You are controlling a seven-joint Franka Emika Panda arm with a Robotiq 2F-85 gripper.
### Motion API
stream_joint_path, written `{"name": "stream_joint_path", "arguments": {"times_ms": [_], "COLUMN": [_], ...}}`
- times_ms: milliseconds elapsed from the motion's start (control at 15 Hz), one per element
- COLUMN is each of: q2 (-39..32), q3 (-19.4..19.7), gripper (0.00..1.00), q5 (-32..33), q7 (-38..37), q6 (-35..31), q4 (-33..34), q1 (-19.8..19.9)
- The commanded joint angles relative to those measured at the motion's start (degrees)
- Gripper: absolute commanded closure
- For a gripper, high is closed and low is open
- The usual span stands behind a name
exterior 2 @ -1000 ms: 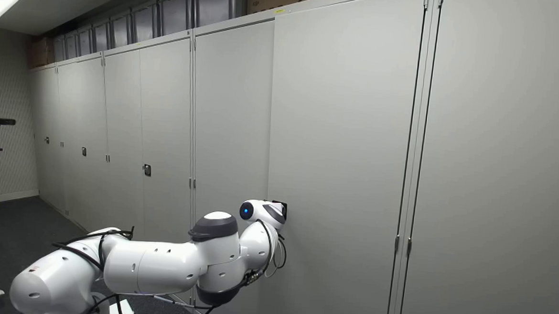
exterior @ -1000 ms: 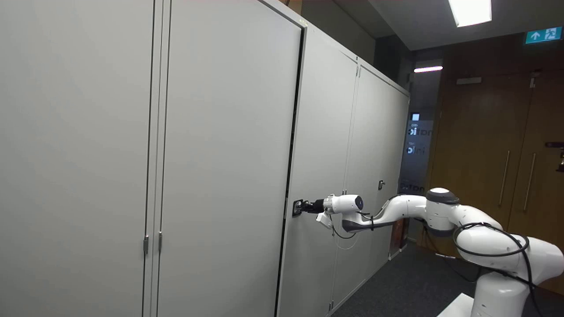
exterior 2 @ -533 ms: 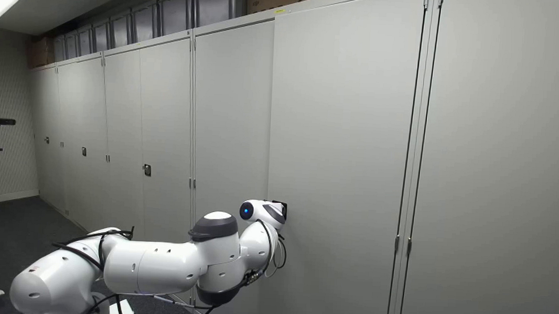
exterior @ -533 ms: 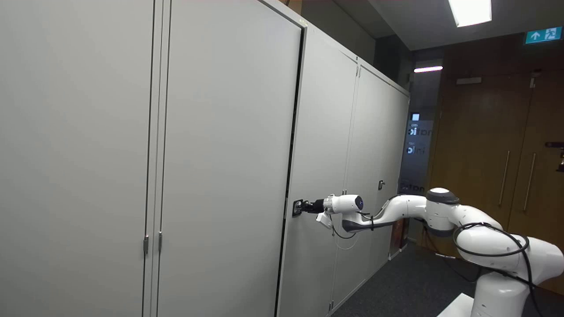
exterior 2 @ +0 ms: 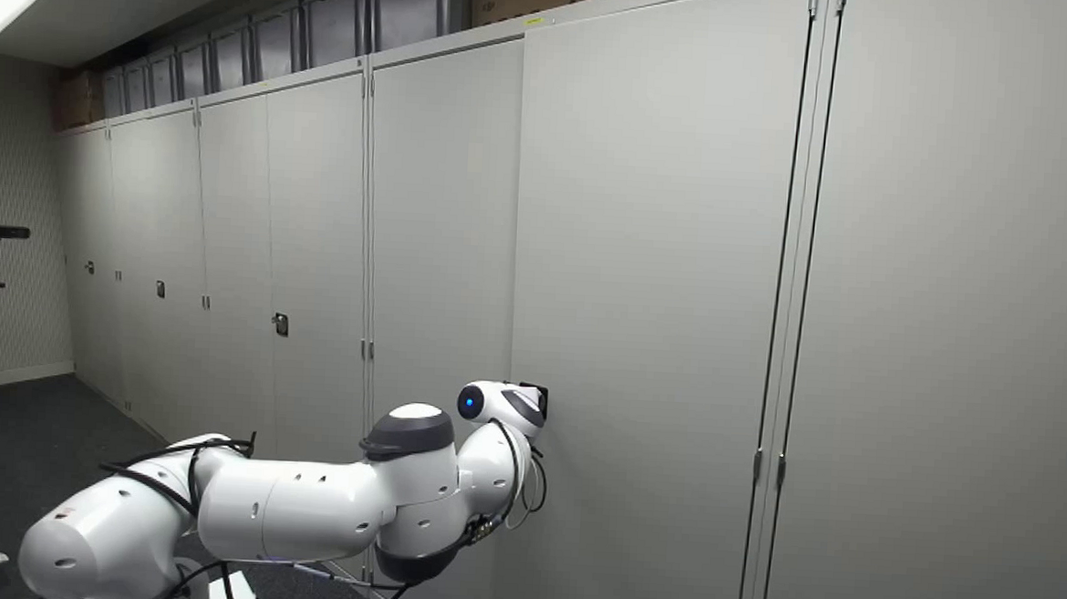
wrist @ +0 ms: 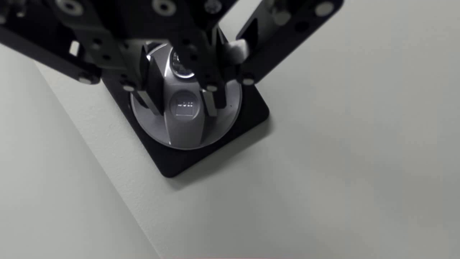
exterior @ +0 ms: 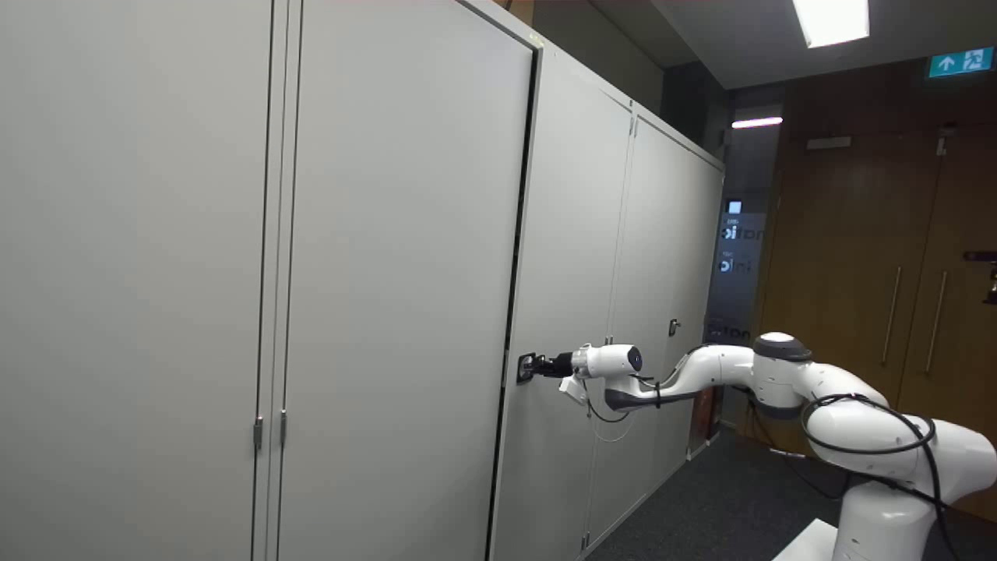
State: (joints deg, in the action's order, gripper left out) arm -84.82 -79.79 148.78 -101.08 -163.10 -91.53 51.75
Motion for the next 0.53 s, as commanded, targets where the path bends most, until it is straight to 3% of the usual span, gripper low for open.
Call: {"name": "stream_joint_path", "arguments": {"times_ms": [0, 67, 467], "q2": [0.0, 0.0, 0.17], "q3": [0.0, 0.02, 0.31], "gripper": [0.68, 0.92, 0.92], "q5": [0.0, 0.03, -0.41], "q7": [0.0, 0.02, 0.33], "q6": [0.0, -0.19, -0.96], "q4": [0.0, 0.04, -0.05], "q1": [0.0, 0.03, 0.09]}}
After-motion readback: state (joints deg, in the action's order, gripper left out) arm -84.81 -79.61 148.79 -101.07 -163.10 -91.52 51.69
